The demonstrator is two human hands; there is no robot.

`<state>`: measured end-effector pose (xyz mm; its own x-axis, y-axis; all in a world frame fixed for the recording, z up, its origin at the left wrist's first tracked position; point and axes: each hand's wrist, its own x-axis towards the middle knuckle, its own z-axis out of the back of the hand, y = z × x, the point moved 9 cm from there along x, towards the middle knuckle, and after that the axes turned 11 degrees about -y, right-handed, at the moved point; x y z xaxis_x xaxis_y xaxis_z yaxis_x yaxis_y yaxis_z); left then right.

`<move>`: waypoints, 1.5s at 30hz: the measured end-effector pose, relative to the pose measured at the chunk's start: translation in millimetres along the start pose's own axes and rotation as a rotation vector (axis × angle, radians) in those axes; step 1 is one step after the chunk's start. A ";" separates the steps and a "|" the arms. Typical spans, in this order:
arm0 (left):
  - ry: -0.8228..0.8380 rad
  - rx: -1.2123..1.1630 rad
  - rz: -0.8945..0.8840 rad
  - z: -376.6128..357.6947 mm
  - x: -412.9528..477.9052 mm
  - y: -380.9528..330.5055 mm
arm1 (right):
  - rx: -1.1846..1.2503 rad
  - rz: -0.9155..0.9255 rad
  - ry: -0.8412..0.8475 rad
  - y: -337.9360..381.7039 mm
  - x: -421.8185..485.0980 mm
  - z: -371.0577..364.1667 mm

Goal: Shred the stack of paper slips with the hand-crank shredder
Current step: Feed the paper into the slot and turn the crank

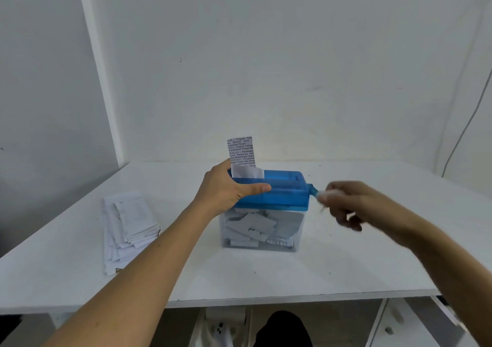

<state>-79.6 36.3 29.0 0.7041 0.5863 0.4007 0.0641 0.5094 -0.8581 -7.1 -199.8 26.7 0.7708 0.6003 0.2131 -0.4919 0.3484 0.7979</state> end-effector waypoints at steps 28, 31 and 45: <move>-0.037 0.012 -0.011 2.3 -4.2 2.9 | 0.059 -0.136 -0.160 -61.5 6.4 -38.9; -0.039 0.033 -0.010 2.4 -3.8 3.0 | 0.126 -0.049 0.026 -28.9 -4.1 -20.5; -0.037 0.033 -0.031 2.7 -3.3 2.8 | 0.267 0.046 -0.448 1.3 88.1 23.0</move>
<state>-83.6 37.4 26.2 0.6755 0.5927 0.4386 0.0613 0.5477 -0.8345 69.4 -163.0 59.5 0.8771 0.2237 0.4250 -0.4542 0.0986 0.8854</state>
